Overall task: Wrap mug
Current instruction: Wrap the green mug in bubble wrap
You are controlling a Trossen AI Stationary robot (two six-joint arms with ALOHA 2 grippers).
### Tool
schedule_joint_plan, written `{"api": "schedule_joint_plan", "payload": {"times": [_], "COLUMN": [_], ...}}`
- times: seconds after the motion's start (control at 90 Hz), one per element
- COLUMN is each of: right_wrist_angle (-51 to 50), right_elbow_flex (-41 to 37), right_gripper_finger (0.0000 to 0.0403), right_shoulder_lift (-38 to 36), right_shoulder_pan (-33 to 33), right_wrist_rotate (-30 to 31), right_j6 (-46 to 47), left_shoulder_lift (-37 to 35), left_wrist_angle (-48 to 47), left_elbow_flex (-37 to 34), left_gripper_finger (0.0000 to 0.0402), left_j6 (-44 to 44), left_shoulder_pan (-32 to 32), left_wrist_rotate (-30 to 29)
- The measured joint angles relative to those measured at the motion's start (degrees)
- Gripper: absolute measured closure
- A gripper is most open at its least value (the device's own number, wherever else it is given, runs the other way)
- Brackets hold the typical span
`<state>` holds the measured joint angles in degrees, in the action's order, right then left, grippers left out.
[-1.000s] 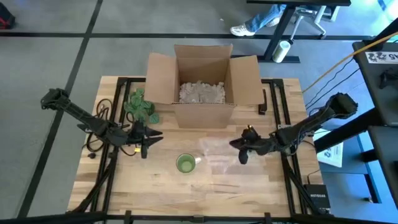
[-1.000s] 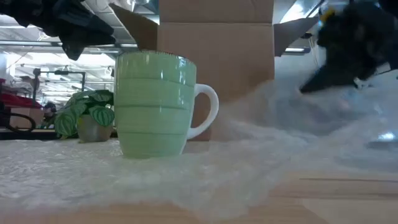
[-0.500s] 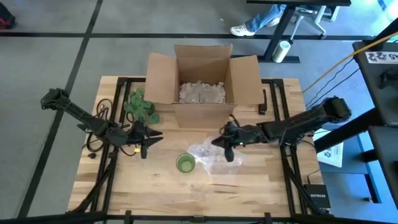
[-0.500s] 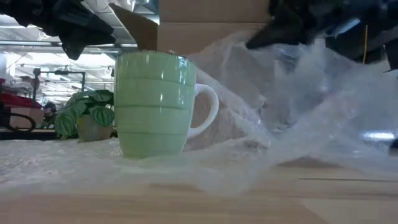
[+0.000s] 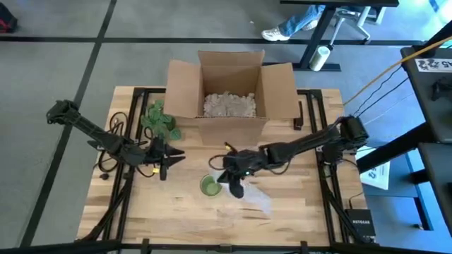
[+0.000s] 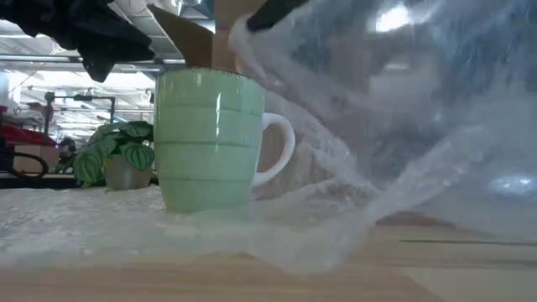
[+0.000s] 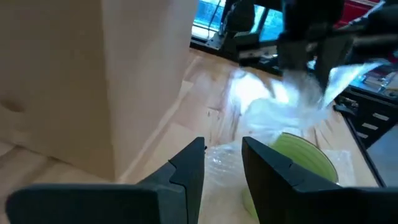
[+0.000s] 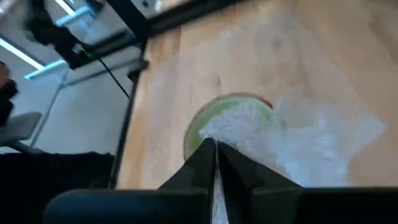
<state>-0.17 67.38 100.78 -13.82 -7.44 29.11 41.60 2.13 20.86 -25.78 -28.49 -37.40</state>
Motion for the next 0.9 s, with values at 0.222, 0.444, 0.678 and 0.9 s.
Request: {"api": "schedule_joint_plan", "payload": {"times": [0.222, 0.444, 0.678, 0.9], "right_wrist_angle": [-3.81, -19.32, -32.05, -40.75], "right_elbow_flex": [7.54, 18.75, 30.67, 40.14], "right_gripper_finger": [0.0402, 0.0402, 0.0402, 0.0402], "right_shoulder_lift": [5.72, 10.27, 15.83, 21.91], "right_shoulder_pan": [0.0, 0.02, 0.84, 2.4], "right_wrist_rotate": [-3.72, -4.23, -4.18, -4.81], "right_j6": [0.96, -0.16, -2.7, -4.11], "left_shoulder_lift": [-0.02, 0.02, 0.09, 0.09], "left_wrist_angle": [-0.04, -0.48, -4.19, -5.04], "left_elbow_flex": [0.0, 0.0, 0.0, 0.0], "left_gripper_finger": [0.0312, 0.0312, 0.0312, 0.0312], "left_j6": [-1.21, -5.12, -9.33, -10.45], "left_shoulder_pan": [0.0, 0.0, -0.02, -1.64], "left_wrist_rotate": [0.6, 2.97, 4.38, 6.31]}}
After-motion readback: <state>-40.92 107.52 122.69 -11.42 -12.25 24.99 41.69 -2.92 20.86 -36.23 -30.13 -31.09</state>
